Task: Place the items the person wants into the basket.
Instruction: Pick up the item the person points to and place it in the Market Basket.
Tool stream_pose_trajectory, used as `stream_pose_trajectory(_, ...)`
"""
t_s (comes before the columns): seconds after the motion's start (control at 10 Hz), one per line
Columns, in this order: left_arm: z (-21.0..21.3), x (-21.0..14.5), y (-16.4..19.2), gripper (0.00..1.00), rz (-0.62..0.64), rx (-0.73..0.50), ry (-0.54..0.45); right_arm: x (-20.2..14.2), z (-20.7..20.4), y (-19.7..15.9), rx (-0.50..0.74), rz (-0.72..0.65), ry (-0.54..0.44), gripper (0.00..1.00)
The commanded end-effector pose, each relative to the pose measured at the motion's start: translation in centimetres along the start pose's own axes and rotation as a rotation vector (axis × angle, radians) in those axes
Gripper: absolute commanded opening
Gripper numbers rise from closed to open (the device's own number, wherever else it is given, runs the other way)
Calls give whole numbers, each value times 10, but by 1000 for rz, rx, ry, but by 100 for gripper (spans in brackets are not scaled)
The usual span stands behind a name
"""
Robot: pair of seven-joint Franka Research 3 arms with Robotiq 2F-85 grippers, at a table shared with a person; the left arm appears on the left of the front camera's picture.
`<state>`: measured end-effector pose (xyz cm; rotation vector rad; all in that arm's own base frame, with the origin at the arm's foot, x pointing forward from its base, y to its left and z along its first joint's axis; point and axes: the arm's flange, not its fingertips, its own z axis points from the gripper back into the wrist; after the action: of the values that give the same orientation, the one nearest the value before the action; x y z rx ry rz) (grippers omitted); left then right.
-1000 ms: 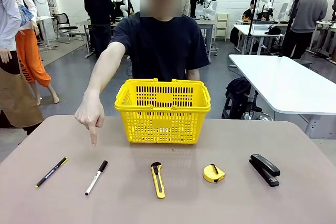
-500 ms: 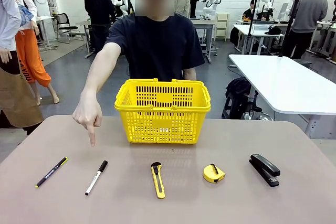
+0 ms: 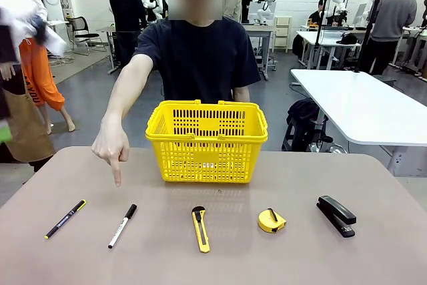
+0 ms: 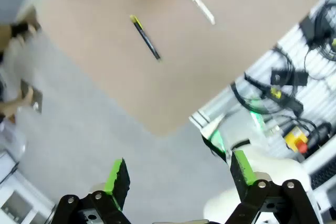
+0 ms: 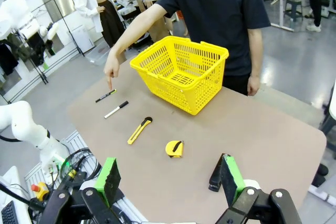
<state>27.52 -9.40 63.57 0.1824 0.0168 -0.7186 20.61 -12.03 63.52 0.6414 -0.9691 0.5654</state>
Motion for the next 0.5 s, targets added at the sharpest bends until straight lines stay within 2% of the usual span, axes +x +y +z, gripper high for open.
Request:
stream_pose_trajectory(0.0, -30, 39, -11, 100, 74, -26, 52, 0, -3, -2, 15, 6, -12, 100)
stream_pose_trajectory(0.2, -81, 72, -27, 100, 201, -91, -26, 0, -3, -2, 15, 6, -12, 100)
stream_pose_trajectory(0.4, -116, 98, -30, 100, 316, -222, -84, 0, -3, -2, 15, 6, -12, 100)
